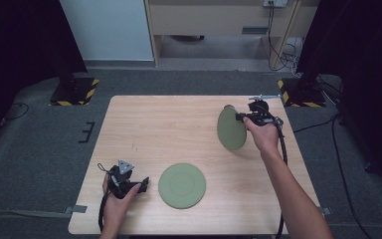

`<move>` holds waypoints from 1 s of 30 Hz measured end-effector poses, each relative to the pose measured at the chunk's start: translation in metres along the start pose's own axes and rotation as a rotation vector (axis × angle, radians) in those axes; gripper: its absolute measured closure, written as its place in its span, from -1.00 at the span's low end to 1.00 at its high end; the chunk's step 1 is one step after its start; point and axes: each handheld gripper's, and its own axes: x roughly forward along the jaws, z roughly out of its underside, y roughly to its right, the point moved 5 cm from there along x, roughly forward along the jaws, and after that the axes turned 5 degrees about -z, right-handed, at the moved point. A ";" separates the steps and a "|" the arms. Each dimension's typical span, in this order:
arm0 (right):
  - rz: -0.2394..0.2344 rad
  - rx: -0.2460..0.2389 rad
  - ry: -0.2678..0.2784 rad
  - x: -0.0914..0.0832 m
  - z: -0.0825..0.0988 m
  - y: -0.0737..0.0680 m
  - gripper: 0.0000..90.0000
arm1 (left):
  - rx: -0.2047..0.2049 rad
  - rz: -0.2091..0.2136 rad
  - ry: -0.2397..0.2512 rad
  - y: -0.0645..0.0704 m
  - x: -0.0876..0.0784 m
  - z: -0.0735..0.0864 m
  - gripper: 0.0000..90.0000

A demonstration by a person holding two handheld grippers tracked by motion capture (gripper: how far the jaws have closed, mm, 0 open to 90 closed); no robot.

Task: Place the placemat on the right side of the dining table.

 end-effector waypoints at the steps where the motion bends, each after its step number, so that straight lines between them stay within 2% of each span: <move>1: 0.001 0.001 0.000 0.000 0.000 0.001 0.91 | 0.000 0.000 0.000 0.000 0.000 0.000 -0.94; 13: 0.024 0.019 -0.009 -0.004 0.006 0.016 0.91 | 0.000 0.000 -0.002 0.000 0.001 0.000 -0.94; 25: 0.052 0.033 -0.024 -0.013 0.018 0.028 0.91 | -0.001 -0.002 -0.002 0.001 0.001 -0.001 -0.94; 30: 0.054 0.040 -0.015 -0.017 0.025 0.031 0.91 | -0.003 -0.007 -0.002 0.001 0.000 0.000 -0.94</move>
